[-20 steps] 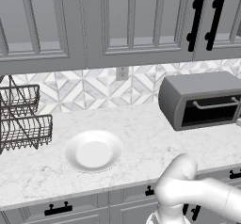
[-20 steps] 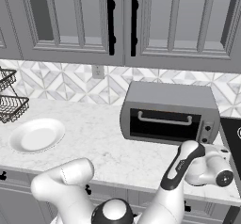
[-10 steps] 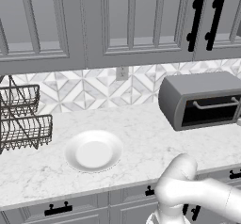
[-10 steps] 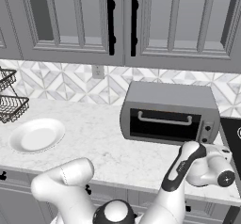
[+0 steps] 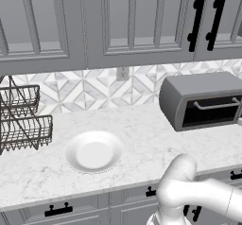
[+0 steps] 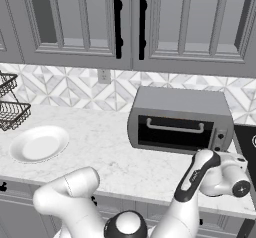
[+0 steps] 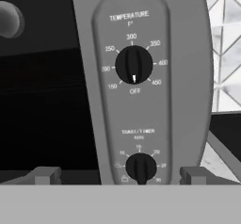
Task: Pick up the kebab skewer and baguette bread, and place them inside the toaster oven. Close the toaster oven door and start by setting the timer.
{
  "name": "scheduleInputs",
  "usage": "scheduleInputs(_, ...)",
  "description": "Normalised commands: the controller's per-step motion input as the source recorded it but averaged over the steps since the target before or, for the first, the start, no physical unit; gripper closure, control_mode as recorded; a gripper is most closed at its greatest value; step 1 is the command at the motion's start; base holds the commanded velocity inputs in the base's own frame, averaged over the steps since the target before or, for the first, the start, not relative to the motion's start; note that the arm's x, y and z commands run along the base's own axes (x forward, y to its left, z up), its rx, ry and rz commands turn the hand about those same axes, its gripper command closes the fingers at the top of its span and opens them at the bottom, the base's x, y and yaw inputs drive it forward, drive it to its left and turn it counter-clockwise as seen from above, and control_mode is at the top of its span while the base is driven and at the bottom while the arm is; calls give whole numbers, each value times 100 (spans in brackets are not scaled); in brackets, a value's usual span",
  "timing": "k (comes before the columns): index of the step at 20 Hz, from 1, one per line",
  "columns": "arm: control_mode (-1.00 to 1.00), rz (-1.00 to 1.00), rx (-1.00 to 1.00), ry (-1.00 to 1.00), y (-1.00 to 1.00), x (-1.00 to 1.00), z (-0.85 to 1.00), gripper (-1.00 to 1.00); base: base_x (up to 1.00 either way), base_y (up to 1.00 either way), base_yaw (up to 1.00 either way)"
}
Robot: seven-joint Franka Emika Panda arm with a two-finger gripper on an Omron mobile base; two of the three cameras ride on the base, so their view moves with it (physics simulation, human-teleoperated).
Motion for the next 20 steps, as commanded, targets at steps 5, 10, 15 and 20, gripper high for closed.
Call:
scheduleInputs(5, -100, 0, 0, 0, -2, 4, -3, -100, 0, 0, 0)
scheduleInputs(10, -100, 0, 0, 0, 0, 7, 0, -100, 0, 0, 0)
scheduleInputs(15, -100, 0, 0, 0, 0, 8, -4, -100, 0, 0, 0)
scheduleInputs(20, -100, 0, 0, -1, 0, 10, -9, -100, 0, 0, 0)
